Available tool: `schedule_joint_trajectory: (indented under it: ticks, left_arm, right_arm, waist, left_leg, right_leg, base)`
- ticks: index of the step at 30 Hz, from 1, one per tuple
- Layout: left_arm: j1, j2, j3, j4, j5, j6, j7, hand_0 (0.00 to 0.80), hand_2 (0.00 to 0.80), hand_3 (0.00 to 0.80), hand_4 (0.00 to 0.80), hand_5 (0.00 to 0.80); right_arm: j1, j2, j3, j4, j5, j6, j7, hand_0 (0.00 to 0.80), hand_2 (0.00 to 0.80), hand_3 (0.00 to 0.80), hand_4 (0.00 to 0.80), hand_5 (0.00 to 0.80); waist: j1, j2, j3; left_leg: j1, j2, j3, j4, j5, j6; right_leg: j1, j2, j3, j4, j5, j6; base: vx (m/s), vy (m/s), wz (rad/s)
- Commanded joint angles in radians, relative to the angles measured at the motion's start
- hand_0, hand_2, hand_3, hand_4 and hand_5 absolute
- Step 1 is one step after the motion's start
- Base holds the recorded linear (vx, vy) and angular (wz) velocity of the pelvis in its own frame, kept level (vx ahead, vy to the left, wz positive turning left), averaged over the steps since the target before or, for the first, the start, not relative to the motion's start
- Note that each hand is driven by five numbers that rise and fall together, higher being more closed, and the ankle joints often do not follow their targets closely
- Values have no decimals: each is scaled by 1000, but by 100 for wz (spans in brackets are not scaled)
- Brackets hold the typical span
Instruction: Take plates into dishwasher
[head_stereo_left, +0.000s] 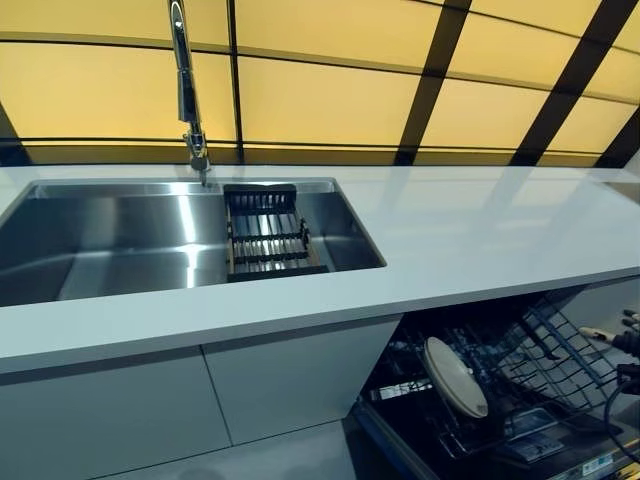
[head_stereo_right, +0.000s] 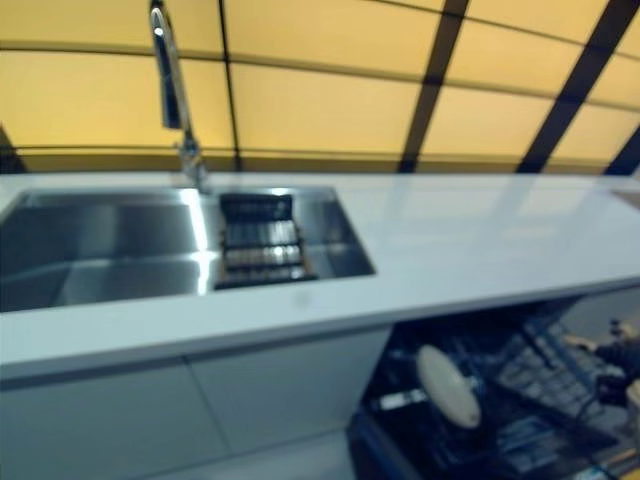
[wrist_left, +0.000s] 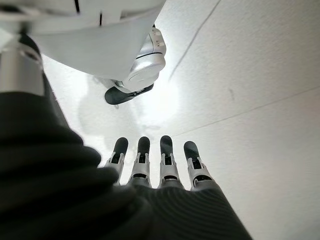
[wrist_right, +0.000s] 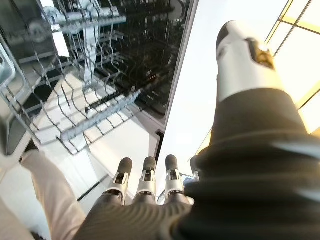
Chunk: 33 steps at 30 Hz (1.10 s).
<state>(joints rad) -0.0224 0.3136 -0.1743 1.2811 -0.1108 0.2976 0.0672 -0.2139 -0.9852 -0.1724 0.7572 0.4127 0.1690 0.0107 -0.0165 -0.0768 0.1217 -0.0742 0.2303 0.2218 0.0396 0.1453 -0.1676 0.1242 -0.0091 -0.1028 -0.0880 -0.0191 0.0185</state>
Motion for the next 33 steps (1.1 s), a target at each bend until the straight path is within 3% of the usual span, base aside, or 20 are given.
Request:
schedule_joint_trajectory:
  ticks: [1, 3, 4, 5, 7, 10, 12, 19, 24, 26, 30, 31, 33]
  left_arm:
    - [-32, -45, -63, 54, 45, 8, -46, 0, 0, 0, 0, 0]
    - [-32, -49, -69, 56, 48, 13, -56, 0, 0, 0, 0, 0]
    - [-27, -55, -82, 58, 53, 16, -70, 0, 0, 0, 0, 0]
    - [-30, -51, -91, 60, 45, 15, -71, 0, 0, 0, 0, 0]
    - [-48, -45, -98, 59, 49, 24, -62, 0, 0, 0, 0, 0]
    - [-65, -33, -104, 66, 25, 13, -54, 0, 0, 0, 0, 0]
    - [-63, -34, -98, 74, 11, -6, -46, 0, 0, 0, 0, 0]
    - [-52, -19, -82, 90, 21, -36, -43, 0, 0, 0, 0, 0]
    - [-54, -9, -91, 81, 47, -42, -42, 0, 0, 0, 0, 0]
    - [-56, 1, -85, 82, 54, -39, -44, 0, 0, 0, 0, 0]
    - [-44, 28, -56, 77, 13, -7, -34, 0, 0, 0, 0, 0]
    - [-42, 27, -53, 77, 10, -7, -30, 0, 0, 0, 0, 0]
    - [-51, 34, -41, 76, -6, 8, -32, 0, 0, 0, 0, 0]
  right_arm:
    - [-45, -91, -85, 36, -8, -31, -45, 0, 0, 0, 0, 0]
    - [-37, -100, -99, 40, -13, -27, -44, 0, 0, 0, 0, 0]
    - [-29, -117, -116, 45, -27, -4, -34, 0, 0, 0, 0, 0]
    - [-20, -123, -129, 52, -39, 25, -35, 0, 0, 0, 0, 0]
    - [3, -120, -150, 69, -8, 41, -54, 0, 0, 0, 0, 0]
    - [29, -107, -165, 132, -18, 33, -41, 0, 0, 0, 0, 0]
    - [25, -94, -156, 179, -32, 15, -38, 0, 0, 0, 0, 0]
    - [32, -44, -135, 262, -42, 58, -35, 0, 0, 0, 0, 0]
    - [68, 11, -137, 274, -39, 75, -45, 0, 0, 0, 0, 0]
    - [76, 25, -137, 260, -42, 87, -51, 0, 0, 0, 0, 0]
    - [66, 64, -115, 219, -7, 132, -85, 0, 0, 0, 0, 0]
    - [49, 75, -100, 221, -69, 127, -53, 0, 0, 0, 0, 0]
    - [-4, 116, -33, 220, -28, 162, -70, 0, 0, 0, 0, 0]
  waist:
    - [-44, -64, -27]
    - [-51, -69, -34]
    - [-62, -58, -51]
    - [-70, -38, -60]
    - [-71, -25, -60]
    - [-70, -30, -51]
    - [-60, -33, -45]
    - [-58, -36, -41]
    - [-74, -43, -8]
    - [-86, -41, 5]
    - [-44, -21, 12]
    - [-30, -16, 13]
    - [2, -12, 7]
  left_leg:
    - [-5, -55, 57, 241, -95, 65]
    - [6, -76, 35, 274, -122, 73]
    - [80, -130, -30, 222, -179, 89]
    - [146, -153, -60, 94, -219, 102]
    - [157, -169, -85, 16, -216, 108]
    - [154, -190, -108, 7, -229, 119]
    - [152, -192, -97, 7, -232, 127]
    - [164, -233, -107, -27, -230, 159]
    - [189, -242, -102, -59, -230, 166]
    - [197, -238, -106, -71, -229, 168]
    - [158, -198, -30, -75, -179, 166]
    - [152, -188, -16, -72, -175, 166]
    - [132, -180, -11, -64, -170, 164]
  right_leg:
    - [-20, -50, -53, 102, -20, 6]
    - [-36, -56, -50, 106, -12, 6]
    - [-75, -51, -40, 136, -18, 9]
    - [-101, -40, -40, 165, -21, 18]
    - [-125, -32, -45, 196, -27, 25]
    - [-154, -42, -30, 195, -6, 43]
    - [-145, -47, -32, 177, 8, 49]
    - [-159, -60, 14, 152, 66, 81]
    - [-235, -95, 11, 130, 181, 143]
    - [-275, -106, 33, 133, 223, 165]
    - [-248, -178, -29, 256, 227, 161]
    - [-233, -191, -42, 273, 222, 157]
    - [-183, -230, -49, 266, 199, 151]
  base:
    - [-291, 21, 49]
    - [-208, 60, 22]
    - [-264, 175, 14]
    - [-250, 180, 18]
    - [-158, 82, 48]
    - [-241, 53, 64]
    - [-174, 36, 32]
    - [-112, 63, -7]
    - [-96, -3, -10]
    - [-132, -14, -24]
    - [-257, -26, -45]
    - [-240, -55, -68]
    - [-160, -59, -56]
